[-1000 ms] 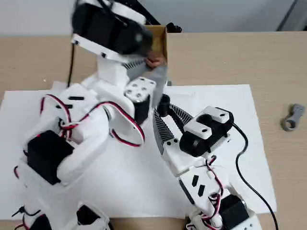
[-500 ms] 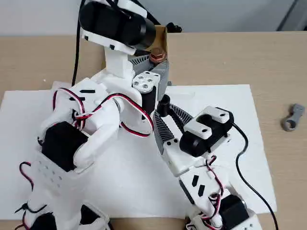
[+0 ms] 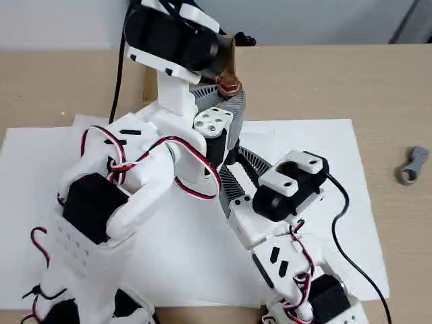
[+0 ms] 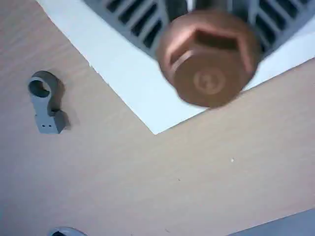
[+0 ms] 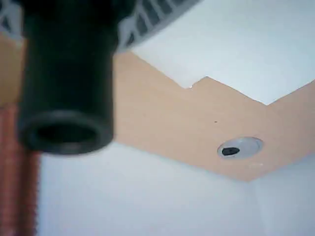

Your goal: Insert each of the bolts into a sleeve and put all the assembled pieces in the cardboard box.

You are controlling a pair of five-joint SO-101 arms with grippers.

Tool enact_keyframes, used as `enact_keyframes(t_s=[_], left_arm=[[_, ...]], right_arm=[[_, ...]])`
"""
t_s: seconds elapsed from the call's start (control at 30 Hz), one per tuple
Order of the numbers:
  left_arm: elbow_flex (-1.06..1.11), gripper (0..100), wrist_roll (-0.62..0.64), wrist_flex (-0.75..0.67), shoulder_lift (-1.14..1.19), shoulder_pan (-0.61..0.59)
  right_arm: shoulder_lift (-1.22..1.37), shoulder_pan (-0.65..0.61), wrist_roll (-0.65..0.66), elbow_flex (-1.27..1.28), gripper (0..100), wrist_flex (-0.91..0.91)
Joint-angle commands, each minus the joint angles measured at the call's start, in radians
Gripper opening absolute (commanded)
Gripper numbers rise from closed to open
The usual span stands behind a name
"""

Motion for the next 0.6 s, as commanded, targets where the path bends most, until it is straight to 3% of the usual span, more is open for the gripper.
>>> enact_keyframes(t_s=[0.0,0.57], left_arm=[[-0.051,1,0.008,0.005,-0.043,-0.002],[-0.084,1,0.009,0.068,-0.058,0.005]], right_arm=[[-0.012,0.005,-0.011,-0.008,0.2,-0.025],[-0.007,0.005,-0.011,-0.008,0.2,-0.025]])
